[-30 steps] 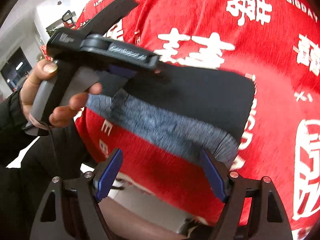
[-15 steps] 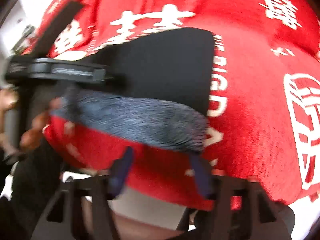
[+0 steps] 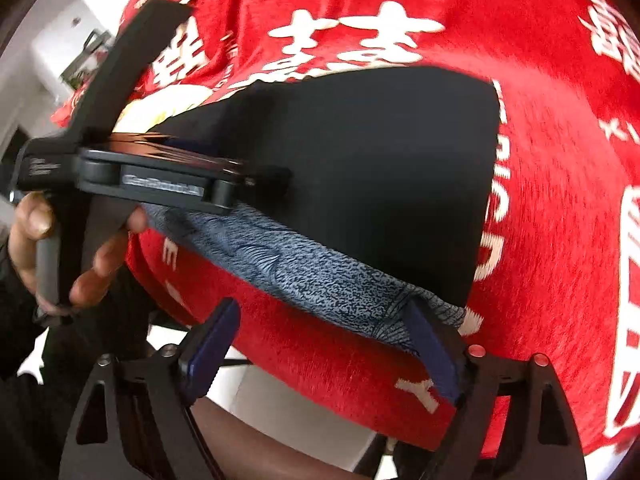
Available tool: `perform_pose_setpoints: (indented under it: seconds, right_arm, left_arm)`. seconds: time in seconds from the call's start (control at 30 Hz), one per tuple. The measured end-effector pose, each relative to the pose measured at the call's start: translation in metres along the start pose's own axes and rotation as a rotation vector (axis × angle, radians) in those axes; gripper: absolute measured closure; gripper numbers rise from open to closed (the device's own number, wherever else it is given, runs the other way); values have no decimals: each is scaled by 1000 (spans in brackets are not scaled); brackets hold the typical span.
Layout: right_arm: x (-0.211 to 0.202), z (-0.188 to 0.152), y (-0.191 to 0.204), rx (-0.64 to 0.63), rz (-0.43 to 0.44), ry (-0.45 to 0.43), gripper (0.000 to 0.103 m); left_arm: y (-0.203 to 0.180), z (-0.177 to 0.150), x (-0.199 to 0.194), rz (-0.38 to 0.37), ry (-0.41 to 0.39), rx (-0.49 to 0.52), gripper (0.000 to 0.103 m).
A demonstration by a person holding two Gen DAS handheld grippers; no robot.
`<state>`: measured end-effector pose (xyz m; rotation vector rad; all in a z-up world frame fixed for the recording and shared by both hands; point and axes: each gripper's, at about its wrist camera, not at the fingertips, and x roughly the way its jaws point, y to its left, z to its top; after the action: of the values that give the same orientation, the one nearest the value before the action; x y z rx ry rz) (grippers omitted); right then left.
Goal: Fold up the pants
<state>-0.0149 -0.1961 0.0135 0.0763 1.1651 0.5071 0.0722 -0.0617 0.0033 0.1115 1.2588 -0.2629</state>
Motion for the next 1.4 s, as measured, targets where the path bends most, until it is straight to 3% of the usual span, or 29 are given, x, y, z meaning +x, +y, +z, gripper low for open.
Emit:
perform_pose_setpoints:
  seconds: [0.2, 0.43, 0.47, 0.53, 0.63, 0.73, 0.8, 0.97, 1.1, 1.23, 1.3, 1.37, 1.4]
  right_arm:
    - [-44, 34, -13, -103, -33, -99, 17]
    - [10, 90, -37, -274, -47, 54, 17]
    - [17, 92, -39, -286, -53, 87, 9]
    - [32, 92, -39, -316, -47, 132, 0]
    - [34, 91, -30, -383, -95, 156, 0]
    - [12, 93, -32, -359, -48, 88, 0]
    - [9, 95, -36, -352, -64, 61, 0]
    - [47, 106, -38, -359, -200, 105, 0]
    - [38, 106, -30, -372, -248, 88, 0]
    - [9, 87, -8, -379, -194, -4, 0]
    - [21, 75, 0, -379, -207, 32, 0]
    - [43, 64, 4, -387, -280, 88, 0]
    - [44, 61, 6, -385, -287, 63, 0]
  left_arm:
    - [-1, 0, 1, 10, -4, 3, 1]
    - [1, 1, 1, -2, 2, 7, 1]
    - [1, 1, 1, -2, 4, 7, 1]
    - [0, 1, 1, 3, 7, 12, 1]
    - [1, 1, -4, -2, 12, 5, 1]
    - [7, 1, -15, -32, 2, -28, 0]
    - [10, 1, -14, -19, 5, -35, 1]
    - [1, -3, -7, 52, 10, 15, 1]
    - [11, -8, -24, 31, -24, -27, 0]
    - [29, -12, -16, 35, 1, -59, 1]
    - [37, -15, 0, 5, 51, -96, 0]
    - [44, -18, 1, -29, 35, -130, 0]
    - [43, -18, -1, -22, 31, -125, 0]
